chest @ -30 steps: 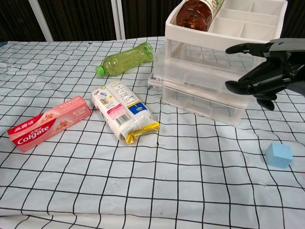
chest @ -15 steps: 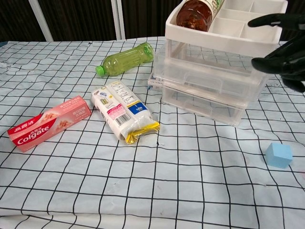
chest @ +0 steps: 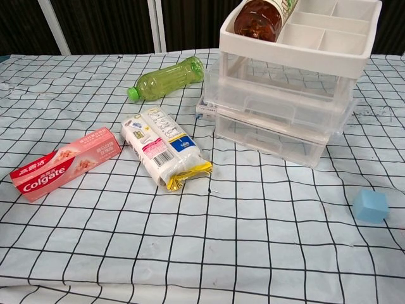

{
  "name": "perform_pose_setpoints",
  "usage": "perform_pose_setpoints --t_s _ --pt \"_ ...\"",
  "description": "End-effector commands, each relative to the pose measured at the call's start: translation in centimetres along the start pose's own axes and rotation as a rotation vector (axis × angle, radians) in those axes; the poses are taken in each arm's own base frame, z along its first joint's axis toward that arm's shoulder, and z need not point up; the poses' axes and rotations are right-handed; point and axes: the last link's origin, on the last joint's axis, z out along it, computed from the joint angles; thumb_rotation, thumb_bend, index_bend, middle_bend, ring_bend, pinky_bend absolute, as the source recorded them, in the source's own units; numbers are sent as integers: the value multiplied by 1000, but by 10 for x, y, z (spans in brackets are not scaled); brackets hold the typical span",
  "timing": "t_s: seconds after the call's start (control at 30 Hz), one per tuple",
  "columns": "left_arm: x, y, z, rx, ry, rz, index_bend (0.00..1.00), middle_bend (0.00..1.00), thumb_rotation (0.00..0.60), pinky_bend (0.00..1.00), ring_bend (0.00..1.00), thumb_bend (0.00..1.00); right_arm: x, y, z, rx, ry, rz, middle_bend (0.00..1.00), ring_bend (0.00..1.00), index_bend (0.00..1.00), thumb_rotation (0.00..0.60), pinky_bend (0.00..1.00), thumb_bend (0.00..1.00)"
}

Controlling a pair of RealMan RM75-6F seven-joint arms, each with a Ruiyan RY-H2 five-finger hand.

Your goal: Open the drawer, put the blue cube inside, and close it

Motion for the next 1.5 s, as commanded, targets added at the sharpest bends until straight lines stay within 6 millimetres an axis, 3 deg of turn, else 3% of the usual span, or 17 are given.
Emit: perform_pose_setpoints --t_s 0.03,0.27,0.43,0.67,1.03,1.5 --pt "-1 1 0 -1 -2 -1 0 0 600 0 0 18 -8 30 0 -86 -46 -106 855 861 145 600 775 203" --pt "-1 0 2 0 -4 1 0 0 600 0 0 18 -44 59 -4 -151 -165 -282 856 861 169 600 775 177" --pt "-2 0 2 -1 -7 1 0 0 600 0 0 18 -70 56 -1 -128 -197 -310 859 864 277 600 775 176" --pt "-1 -1 2 2 -8 -1 0 0 600 0 0 18 -103 50 3 -118 -218 -292 859 865 329 600 775 175" --pt "-1 -1 2 2 -11 -3 0 0 600 0 0 18 -131 42 12 -117 -205 -263 859 865 328 600 776 169" --pt "-2 -1 2 5 -14 -4 0 0 600 0 0 18 -145 49 20 -167 -209 -263 859 865 332 600 775 170"
